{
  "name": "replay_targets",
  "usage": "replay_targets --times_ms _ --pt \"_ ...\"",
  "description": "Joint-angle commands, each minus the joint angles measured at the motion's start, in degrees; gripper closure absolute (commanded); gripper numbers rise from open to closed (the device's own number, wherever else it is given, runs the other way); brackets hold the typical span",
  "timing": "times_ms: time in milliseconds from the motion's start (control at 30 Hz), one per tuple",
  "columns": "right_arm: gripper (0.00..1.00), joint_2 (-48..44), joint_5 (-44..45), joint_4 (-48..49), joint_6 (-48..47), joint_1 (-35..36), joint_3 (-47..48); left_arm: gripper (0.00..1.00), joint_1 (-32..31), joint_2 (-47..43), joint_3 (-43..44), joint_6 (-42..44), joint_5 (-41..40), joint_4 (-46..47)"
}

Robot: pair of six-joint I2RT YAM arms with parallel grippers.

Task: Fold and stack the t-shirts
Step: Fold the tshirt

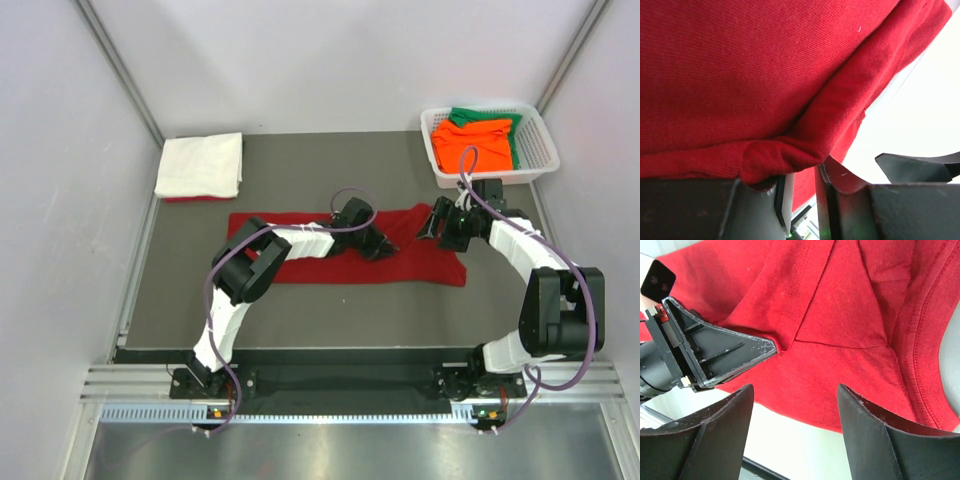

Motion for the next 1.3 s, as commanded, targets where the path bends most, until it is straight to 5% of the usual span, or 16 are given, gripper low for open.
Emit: replay_targets --times_ms 0,233,367,433,500,700,1100,1267 --pt "0.32 -0.71 -0.95 3.14 -0.71 -0.66 0.34 0.73 -0.22 -1.54 -0.22 -0.61 -1.12 -1.35" --pt "0.32 1.84 -2.62 5.34 0.7 -0.66 -0.19 0.63 -0.22 -2.25 2.41 0.97 -0.51 -5.57" --pt "0.32 2.28 -2.71 5.43 0.79 -0.66 0.43 0.68 0.13 -1.9 2.15 -0.08 -0.42 -6.28" --pt "0.32 2.28 -2.53 5.43 0.7 -0.58 0.43 0.81 0.39 -3.03 0.57 -1.04 -0.68 -4.7" --pt "0.32 2.19 -2.62 5.43 0.61 -0.58 0.25 0.83 0.57 -4.26 -1.8 -2.19 -0.86 -2.16" --pt "0.32 2.72 -2.71 5.78 0.35 -0.58 -0.98 0.77 0.66 -4.62 -1.72 -2.11 -0.42 -3.46" --pt "0.32 2.55 -3.15 5.52 0.0 -0.58 -0.8 0.83 0.74 -6.03 -0.58 -2.1 -1.3 -3.9" --pt "0.32 2.54 -3.32 5.43 -0.09 -0.58 -0.8 0.74 0.74 -6.82 -0.49 -2.02 -1.74 -5.74"
